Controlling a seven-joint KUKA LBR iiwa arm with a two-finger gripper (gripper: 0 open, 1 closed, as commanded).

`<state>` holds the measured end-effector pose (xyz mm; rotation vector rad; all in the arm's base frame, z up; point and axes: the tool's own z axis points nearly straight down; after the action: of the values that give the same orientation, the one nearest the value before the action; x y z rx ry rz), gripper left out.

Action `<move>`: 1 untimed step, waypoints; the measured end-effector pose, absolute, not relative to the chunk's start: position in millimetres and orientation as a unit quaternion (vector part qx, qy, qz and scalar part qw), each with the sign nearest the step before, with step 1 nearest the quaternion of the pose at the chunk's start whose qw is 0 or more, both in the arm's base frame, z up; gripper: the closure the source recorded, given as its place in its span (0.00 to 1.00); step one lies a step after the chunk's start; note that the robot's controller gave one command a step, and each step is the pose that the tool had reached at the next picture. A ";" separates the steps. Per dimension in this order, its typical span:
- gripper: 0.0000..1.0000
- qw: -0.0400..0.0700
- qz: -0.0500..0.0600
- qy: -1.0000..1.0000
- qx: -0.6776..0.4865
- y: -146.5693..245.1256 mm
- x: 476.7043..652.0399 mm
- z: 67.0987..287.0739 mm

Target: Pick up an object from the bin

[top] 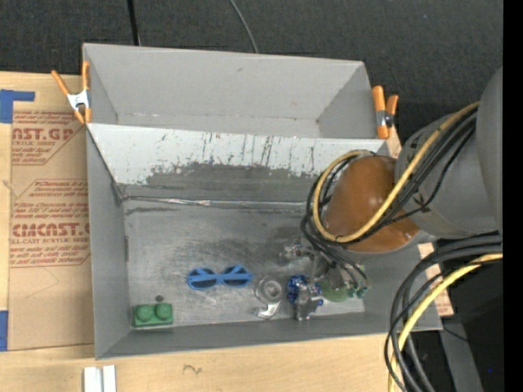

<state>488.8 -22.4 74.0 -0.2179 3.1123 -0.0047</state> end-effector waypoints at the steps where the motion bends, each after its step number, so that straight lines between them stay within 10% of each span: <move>1: 1.00 0.002 0.000 0.998 -0.068 -23.1 483.9 70.7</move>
Offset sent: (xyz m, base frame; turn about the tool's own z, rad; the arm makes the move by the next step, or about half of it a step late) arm 0.0000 0.0000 0.0000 0.0000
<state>483.9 -23.1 70.7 -0.2132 3.1300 -0.0006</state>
